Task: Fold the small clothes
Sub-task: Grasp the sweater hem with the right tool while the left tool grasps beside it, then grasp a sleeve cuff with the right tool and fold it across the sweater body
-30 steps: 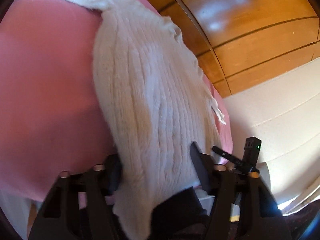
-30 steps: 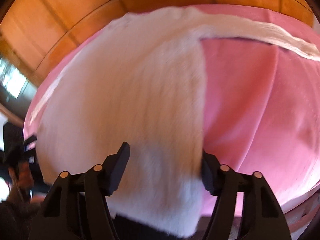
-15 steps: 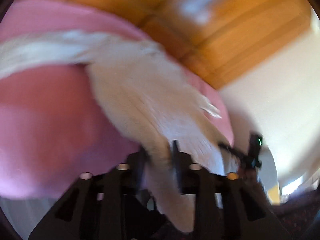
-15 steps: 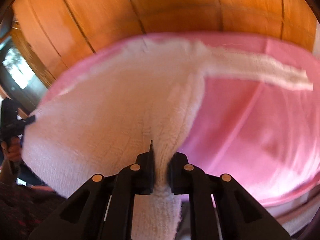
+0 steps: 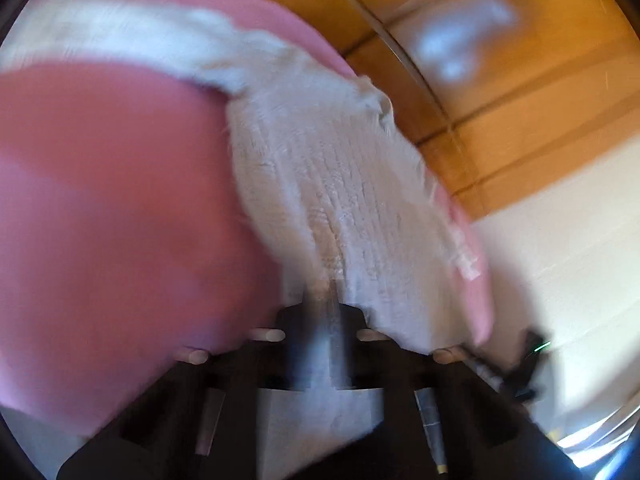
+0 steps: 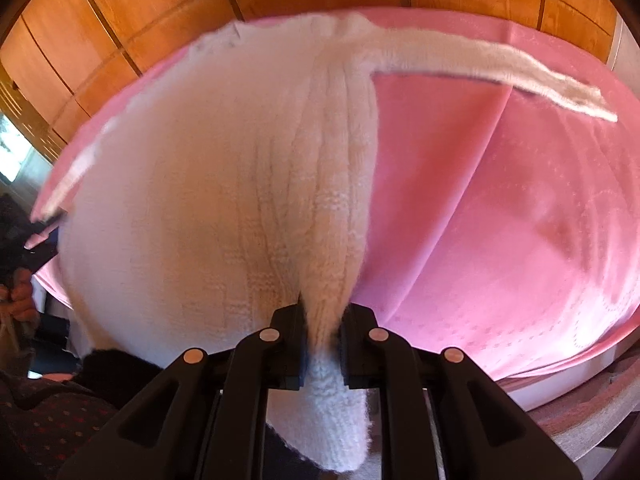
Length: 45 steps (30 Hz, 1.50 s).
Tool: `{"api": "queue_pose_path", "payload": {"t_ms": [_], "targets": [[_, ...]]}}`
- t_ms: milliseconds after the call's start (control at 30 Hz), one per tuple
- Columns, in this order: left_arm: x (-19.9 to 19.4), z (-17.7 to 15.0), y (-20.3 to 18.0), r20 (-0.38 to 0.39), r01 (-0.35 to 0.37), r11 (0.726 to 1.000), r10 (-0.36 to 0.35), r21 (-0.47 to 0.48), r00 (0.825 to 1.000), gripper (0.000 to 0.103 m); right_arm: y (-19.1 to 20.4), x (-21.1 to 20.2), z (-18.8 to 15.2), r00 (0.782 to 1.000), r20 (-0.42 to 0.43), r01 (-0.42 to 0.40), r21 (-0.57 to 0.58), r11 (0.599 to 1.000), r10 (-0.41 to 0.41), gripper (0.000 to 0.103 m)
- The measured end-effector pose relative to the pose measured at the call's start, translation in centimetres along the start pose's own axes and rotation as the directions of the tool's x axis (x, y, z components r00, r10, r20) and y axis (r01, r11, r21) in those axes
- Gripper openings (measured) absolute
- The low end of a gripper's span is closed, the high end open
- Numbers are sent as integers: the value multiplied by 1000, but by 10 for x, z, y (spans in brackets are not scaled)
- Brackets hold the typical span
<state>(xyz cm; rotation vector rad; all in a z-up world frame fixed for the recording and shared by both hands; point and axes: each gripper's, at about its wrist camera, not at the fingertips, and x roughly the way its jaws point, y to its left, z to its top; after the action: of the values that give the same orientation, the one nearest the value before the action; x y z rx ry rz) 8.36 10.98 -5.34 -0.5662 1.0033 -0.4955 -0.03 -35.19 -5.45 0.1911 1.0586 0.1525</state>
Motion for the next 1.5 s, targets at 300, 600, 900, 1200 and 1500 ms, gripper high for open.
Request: {"api": "queue_pose_path", "payload": {"t_ms": [300,600,900,1200,1500], "targets": [[-23,13,11,16,-297,953,296,60,955,15,-17,22,-13,996,-74,-42,38,998,45,29],[10,45,-54,159,-281,942,254,182,954,58,-145,-20,36,978,193,-14,422,907,-75,55],[112,56,-98,79,-286,907,275,309,958,58,-304,1,80,927,277,-72,793,605,-252,53],[144,50,-98,61,-315,874,316,369,947,70,-351,37,152,909,141,123,808,576,-392,24],[135,57,-93,44,-260,915,260,309,965,73,-268,-18,210,896,350,1,616,788,-274,7]]}}
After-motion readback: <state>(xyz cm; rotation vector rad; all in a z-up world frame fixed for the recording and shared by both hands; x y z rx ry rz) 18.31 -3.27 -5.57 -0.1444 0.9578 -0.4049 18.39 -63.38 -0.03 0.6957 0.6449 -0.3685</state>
